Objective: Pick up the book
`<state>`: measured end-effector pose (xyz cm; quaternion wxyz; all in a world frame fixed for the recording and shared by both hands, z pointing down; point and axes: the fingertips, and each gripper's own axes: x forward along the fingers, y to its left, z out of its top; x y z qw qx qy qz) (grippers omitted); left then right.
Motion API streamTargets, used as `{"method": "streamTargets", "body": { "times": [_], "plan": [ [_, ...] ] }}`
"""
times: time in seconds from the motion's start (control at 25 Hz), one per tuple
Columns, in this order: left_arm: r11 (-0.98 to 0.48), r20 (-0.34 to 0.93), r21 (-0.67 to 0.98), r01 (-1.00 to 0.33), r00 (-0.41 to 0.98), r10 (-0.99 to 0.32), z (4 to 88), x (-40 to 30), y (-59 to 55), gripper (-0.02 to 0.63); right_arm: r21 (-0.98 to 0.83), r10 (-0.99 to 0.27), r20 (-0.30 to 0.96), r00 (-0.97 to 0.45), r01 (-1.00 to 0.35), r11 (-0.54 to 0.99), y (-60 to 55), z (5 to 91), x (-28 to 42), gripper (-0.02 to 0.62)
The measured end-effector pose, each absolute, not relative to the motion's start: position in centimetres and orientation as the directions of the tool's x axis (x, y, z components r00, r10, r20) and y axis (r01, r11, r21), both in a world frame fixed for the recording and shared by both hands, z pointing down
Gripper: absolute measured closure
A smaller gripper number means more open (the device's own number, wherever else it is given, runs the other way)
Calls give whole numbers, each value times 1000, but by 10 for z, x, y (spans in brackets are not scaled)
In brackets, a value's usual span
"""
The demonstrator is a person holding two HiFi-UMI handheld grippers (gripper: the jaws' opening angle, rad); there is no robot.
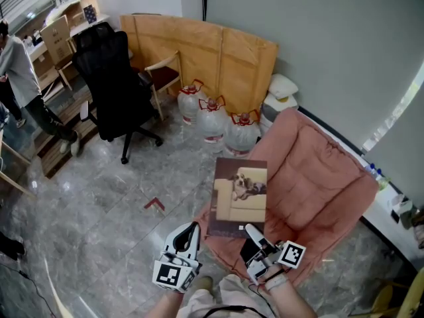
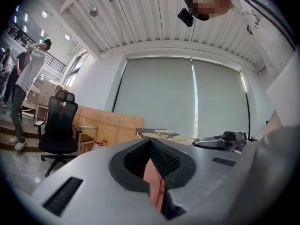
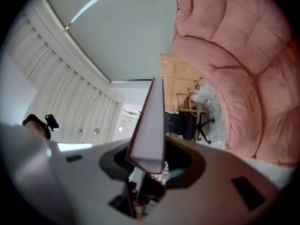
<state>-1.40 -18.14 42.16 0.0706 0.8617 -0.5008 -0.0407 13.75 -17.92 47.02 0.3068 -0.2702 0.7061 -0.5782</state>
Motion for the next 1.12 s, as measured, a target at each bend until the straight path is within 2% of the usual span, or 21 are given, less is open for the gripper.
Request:
{"method": "streamTargets", "body": {
  "times": [1.12],
  "plan": [
    [-483, -2, 172, -859, 490, -872, 416, -25, -161, 584, -980, -720, -150, -677, 4, 200, -155, 455, 126, 436]
  ]
}}
